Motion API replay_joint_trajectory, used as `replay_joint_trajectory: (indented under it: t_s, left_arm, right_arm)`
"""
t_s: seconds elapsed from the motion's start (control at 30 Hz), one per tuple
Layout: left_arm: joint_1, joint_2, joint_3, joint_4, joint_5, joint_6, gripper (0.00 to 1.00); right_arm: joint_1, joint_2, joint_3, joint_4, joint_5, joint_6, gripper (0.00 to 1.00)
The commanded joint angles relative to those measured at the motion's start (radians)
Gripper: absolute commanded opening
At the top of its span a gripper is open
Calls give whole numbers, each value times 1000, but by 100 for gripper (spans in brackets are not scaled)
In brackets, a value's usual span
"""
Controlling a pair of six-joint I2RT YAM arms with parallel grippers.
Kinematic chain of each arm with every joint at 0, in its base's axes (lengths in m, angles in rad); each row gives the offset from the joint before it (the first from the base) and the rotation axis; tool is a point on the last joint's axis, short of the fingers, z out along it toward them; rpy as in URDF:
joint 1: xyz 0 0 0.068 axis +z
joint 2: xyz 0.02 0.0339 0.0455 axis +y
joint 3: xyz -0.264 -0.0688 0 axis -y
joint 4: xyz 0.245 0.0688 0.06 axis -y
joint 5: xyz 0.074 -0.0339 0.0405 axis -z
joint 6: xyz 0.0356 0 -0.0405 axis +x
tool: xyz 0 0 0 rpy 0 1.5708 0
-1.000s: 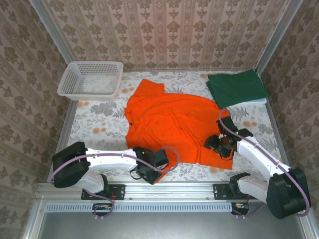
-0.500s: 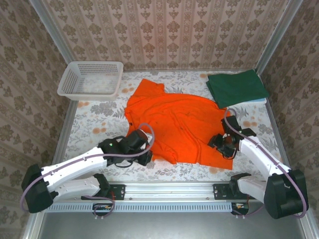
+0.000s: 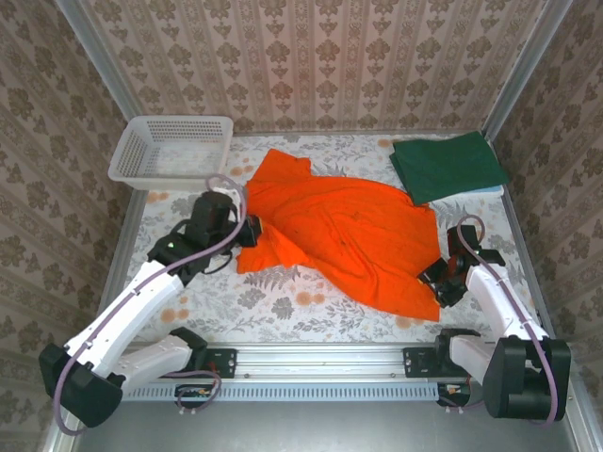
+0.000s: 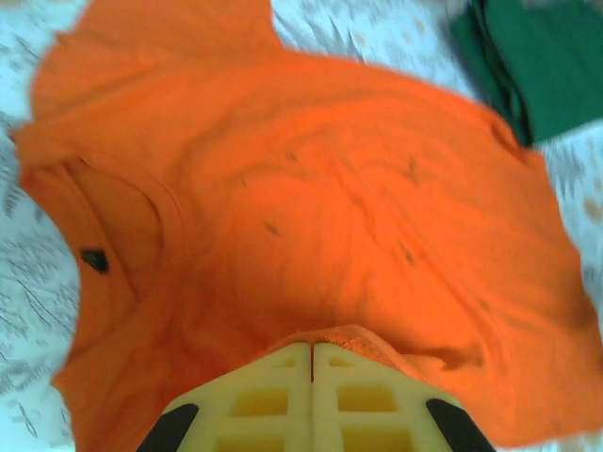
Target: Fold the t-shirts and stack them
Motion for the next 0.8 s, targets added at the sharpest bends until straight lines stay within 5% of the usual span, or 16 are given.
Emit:
replay_joint_trajectory:
  t_s: [0.0, 0.23, 0.4, 0.77]
  left_arm:
    - [135, 18, -30, 68, 32, -31, 0]
    - [177, 55, -60, 118, -47, -41, 0]
    - [152, 64, -63, 130, -46, -34, 0]
    - [148, 62, -59, 124, -32, -28, 0]
  right_arm:
    - [-3, 44, 20, -124, -9, -3, 50]
    - [14, 164, 61, -226, -57, -91, 49]
    - [78, 170, 7, -97, -204, -29, 51]
    - [238, 185, 18, -102, -87, 71, 45]
